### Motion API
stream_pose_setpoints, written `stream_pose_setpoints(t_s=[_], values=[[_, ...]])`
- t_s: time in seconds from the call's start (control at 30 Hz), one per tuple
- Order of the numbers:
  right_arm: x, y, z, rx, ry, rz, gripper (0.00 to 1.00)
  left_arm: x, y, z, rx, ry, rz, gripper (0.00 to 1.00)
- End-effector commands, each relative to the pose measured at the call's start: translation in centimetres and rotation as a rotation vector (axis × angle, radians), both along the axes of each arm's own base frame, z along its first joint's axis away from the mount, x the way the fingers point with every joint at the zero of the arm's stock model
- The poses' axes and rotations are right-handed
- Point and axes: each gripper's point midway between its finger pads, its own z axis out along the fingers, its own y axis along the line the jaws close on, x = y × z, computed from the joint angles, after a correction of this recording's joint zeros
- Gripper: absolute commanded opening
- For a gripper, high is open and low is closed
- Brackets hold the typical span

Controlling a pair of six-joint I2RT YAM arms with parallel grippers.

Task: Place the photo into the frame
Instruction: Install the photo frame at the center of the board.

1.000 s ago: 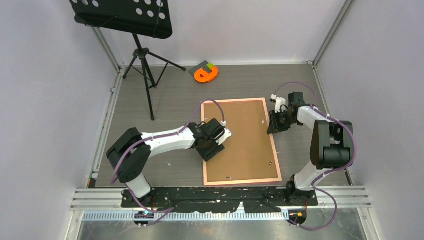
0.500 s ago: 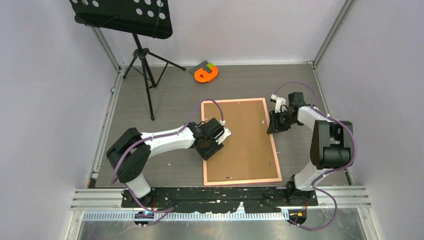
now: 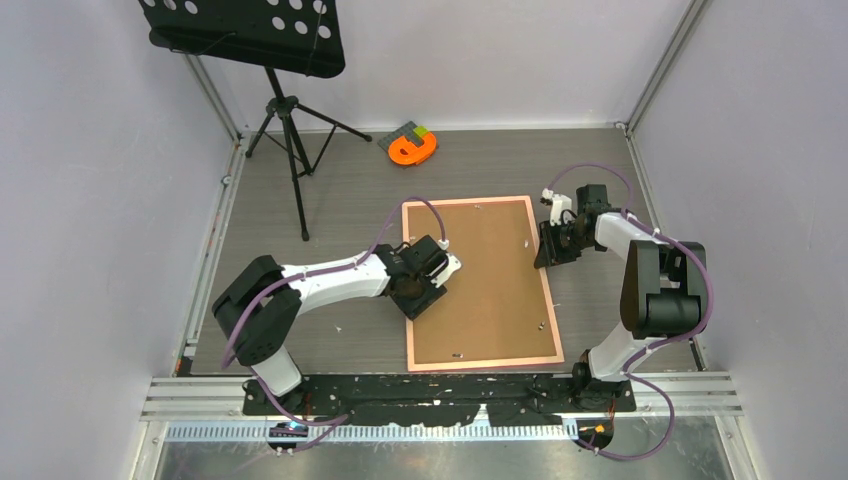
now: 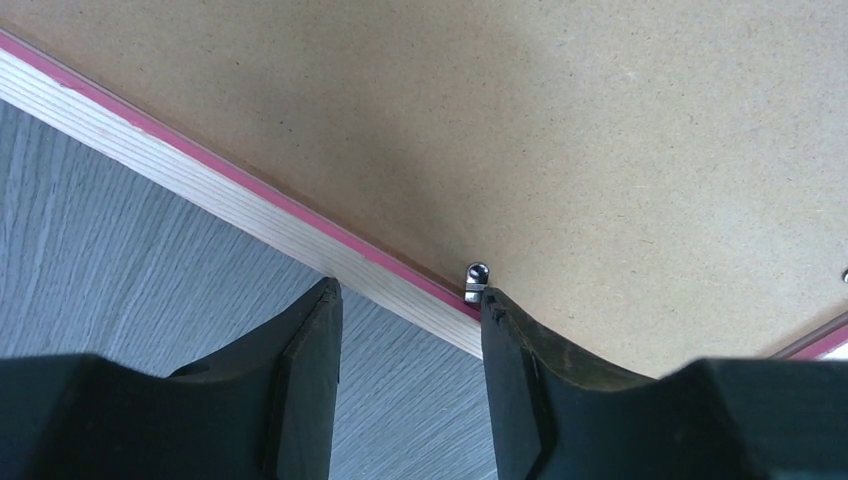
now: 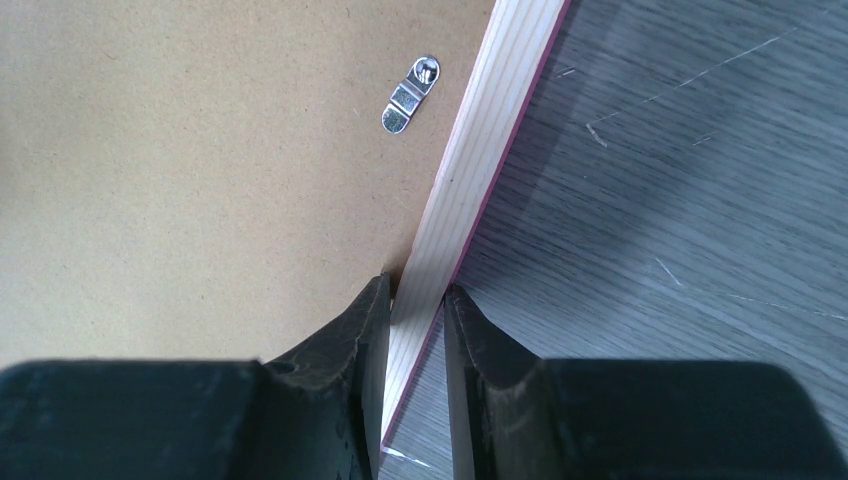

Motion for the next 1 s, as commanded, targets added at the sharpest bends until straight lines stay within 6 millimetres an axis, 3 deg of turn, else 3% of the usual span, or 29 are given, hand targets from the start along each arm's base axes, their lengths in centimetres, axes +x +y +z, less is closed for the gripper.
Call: stream_pose_setpoints(t_s=[0.0, 0.2, 0.63, 0.77, 0.97], values=[[0.7, 0.2, 0.8, 0.01, -0.053, 0.025, 0.06, 1.8, -1.9, 1.3, -0.069, -0.076, -0.045, 0.55], [0.7, 0.2, 0.8, 0.011, -0.052, 0.027, 0.06, 1.4, -2.2, 1.7, -0.09, -0.055, -0.056, 0.76], [0.8, 0.2, 0.8, 0.014, -0.051, 0.027, 0.06, 1.4, -1.4, 1.2, -0.068, -0.034, -0.043, 0.69], [0.8, 0.2, 0.8, 0.016, -0.053, 0.027, 0.06, 2.2, -1.5, 2.6, -0.121, -0.03, -0.021, 0.75], [0.7, 0.3, 0.8, 0.022, -0.047, 0.025, 0.06, 5.1, 0.3, 6.1, -0.207, -0.057, 0.077, 0.86]])
